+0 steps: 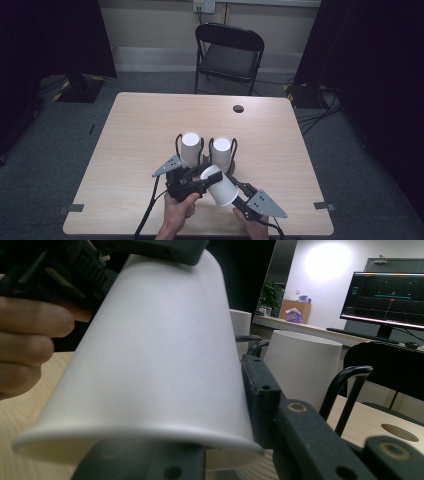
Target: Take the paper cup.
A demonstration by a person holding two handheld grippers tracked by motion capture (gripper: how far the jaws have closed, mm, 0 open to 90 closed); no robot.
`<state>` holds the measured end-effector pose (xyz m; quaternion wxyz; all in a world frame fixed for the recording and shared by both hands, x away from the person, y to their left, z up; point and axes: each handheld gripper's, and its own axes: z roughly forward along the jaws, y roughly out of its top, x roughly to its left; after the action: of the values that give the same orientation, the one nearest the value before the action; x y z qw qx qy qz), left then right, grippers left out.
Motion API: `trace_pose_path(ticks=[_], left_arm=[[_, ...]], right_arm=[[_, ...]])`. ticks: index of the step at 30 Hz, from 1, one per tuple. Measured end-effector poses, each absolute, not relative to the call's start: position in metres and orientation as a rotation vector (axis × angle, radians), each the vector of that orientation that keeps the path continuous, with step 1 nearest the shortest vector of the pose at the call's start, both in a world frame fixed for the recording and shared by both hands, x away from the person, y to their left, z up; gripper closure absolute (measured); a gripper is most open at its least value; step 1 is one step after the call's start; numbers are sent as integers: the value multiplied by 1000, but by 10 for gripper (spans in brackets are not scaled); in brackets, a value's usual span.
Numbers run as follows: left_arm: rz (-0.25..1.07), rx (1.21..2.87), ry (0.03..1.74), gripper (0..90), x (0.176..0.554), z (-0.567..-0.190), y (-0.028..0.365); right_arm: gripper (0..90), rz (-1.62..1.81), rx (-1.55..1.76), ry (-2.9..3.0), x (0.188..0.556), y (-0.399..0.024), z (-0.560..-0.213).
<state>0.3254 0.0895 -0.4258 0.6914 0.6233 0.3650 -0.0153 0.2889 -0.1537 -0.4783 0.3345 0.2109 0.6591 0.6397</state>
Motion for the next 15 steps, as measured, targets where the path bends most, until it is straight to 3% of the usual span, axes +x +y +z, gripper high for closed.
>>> trace_pose_path(ticks=[15], left_arm=[[107,1429,798,286,326,-426,99]], right_arm=[[868,1649,575,1785,289,-154,-477]])
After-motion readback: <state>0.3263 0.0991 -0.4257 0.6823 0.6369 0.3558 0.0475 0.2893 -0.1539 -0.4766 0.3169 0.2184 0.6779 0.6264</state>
